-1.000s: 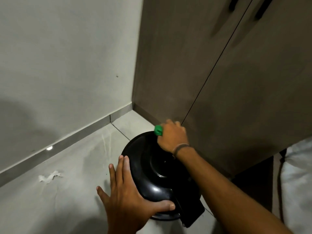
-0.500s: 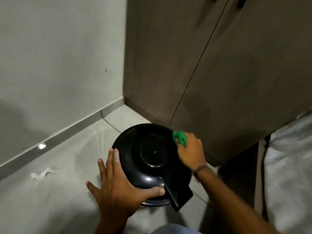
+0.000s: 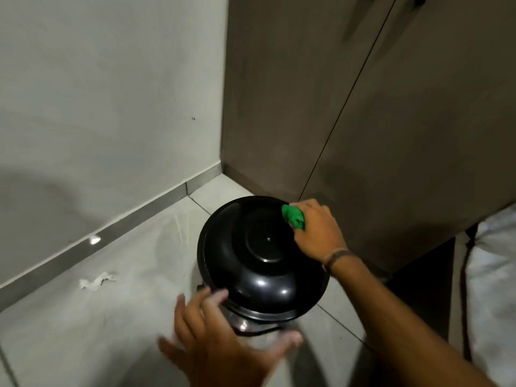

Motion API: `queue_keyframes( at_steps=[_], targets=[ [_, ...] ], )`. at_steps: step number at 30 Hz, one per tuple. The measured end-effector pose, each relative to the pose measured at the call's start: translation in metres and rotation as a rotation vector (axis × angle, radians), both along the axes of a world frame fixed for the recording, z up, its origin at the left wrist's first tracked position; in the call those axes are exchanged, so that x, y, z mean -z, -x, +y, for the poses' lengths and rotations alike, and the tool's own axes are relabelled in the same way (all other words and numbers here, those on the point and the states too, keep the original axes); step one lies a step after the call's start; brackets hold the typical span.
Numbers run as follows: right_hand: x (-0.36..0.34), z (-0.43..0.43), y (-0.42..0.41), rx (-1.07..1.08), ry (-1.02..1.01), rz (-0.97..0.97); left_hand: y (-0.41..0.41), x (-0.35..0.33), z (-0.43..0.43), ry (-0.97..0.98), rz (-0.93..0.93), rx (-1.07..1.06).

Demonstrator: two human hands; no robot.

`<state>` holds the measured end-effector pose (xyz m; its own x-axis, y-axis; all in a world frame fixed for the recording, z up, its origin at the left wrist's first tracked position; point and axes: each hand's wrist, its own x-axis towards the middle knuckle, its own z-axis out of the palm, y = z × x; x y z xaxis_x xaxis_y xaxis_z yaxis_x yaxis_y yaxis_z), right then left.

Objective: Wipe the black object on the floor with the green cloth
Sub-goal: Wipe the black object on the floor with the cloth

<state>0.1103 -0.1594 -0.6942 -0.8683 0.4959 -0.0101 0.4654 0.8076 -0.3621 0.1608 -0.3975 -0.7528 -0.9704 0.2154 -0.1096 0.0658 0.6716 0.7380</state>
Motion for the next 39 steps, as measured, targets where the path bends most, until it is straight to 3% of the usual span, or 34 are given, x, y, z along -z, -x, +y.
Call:
queue_keyframes(
  at_steps=[2, 5, 7, 11, 15, 19, 21, 25, 33, 37, 39],
  targets=[
    [-0.001, 0.009, 0.02, -0.089, -0.007, -0.03, 0.051, -0.001, -0.016, 0.098, 0.107, 0.143],
    [0.001, 0.014, 0.04, -0.158, -0.046, -0.033, 0.138, -0.02, -0.012, 0.249, 0.044, 0.534],
    [0.003, 0.009, 0.052, -0.17, -0.076, -0.014, 0.16, -0.022, -0.001, 0.295, 0.035, 0.677],
    [0.009, -0.039, 0.059, -0.294, -0.117, 0.041, 0.171, -0.002, 0.001, 0.272, 0.094, 0.661],
    [0.033, -0.099, -0.029, -0.487, -0.065, 0.147, 0.172, 0.006, 0.002, 0.203, 0.118, 0.672],
    [0.043, -0.054, -0.084, -0.223, -0.021, 0.149, 0.171, 0.001, 0.002, 0.145, 0.093, 0.643],
    [0.027, -0.012, -0.045, -0.078, 0.021, 0.111, 0.172, -0.001, 0.003, 0.123, 0.079, 0.637],
    [0.002, 0.032, 0.034, 0.008, 0.089, -0.003, 0.17, 0.0, 0.002, 0.096, 0.081, 0.618],
    [0.061, -0.071, -0.094, 0.305, 0.133, 0.286, 0.168, -0.003, 0.002, 0.076, 0.091, 0.615],
    [0.068, -0.136, -0.094, 0.017, -0.104, 0.317, 0.17, -0.002, 0.005, 0.1, 0.128, 0.628],
    [0.068, -0.141, -0.096, -0.133, -0.106, 0.287, 0.168, 0.001, 0.006, 0.091, 0.161, 0.641]
  ],
)
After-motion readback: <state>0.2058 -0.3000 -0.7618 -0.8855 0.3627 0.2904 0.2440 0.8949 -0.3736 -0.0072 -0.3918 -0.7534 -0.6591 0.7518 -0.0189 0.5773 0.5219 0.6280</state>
